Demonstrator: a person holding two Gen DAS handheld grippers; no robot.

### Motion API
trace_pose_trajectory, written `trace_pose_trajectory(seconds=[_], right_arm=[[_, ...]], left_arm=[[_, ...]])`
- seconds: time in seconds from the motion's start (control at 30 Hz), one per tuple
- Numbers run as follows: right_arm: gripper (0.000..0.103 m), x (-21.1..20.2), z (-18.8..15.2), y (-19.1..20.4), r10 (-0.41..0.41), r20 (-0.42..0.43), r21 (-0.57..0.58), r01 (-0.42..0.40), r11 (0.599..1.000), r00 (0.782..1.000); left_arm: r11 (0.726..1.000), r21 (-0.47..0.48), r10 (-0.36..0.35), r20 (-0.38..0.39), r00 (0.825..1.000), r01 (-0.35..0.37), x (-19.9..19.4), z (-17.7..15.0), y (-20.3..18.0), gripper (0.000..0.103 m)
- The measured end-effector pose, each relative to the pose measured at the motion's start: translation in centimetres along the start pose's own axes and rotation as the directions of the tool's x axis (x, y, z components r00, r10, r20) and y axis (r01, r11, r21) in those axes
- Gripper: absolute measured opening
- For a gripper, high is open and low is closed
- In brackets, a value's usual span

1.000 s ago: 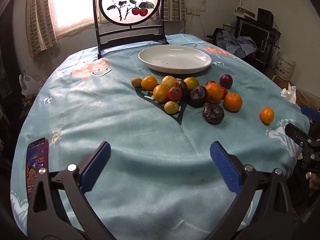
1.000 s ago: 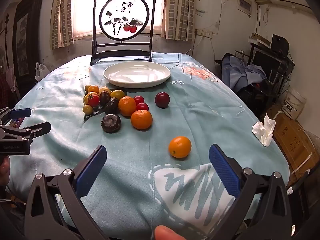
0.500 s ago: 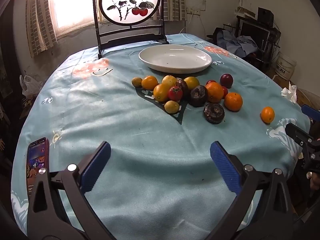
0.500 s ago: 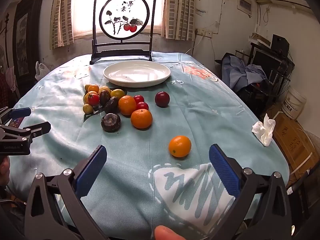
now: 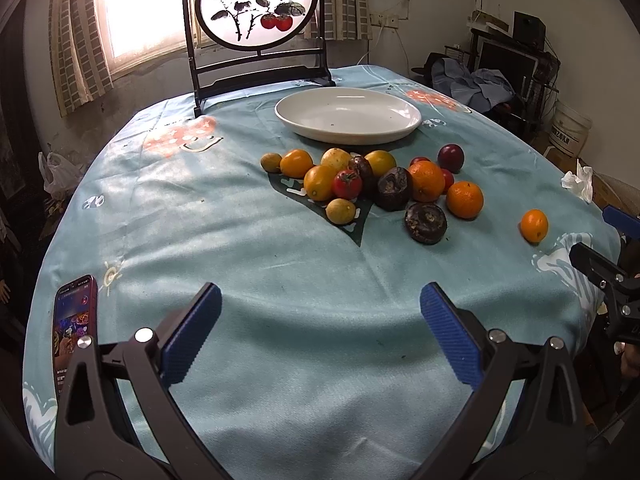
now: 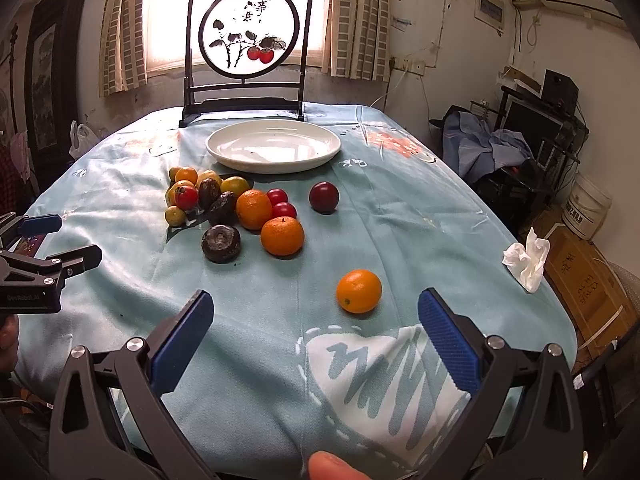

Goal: Organize fruits

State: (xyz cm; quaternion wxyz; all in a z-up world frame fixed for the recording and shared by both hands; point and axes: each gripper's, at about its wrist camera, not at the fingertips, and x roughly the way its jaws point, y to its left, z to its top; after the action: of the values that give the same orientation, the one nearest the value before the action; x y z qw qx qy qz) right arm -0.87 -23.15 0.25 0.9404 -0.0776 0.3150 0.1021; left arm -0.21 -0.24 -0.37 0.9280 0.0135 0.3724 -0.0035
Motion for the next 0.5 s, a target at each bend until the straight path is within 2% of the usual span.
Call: trace_pose_trajectory(seconds=[0.5], right_arm=[[0.102, -0.12, -0.11, 0.01, 0.000, -0.002, -0.002, 0.000, 1.000, 1.000]], left_arm=[[1.000, 0.001, -0.001, -0.004, 1.000, 0.001, -0.32, -0.17, -0.25, 0.101]])
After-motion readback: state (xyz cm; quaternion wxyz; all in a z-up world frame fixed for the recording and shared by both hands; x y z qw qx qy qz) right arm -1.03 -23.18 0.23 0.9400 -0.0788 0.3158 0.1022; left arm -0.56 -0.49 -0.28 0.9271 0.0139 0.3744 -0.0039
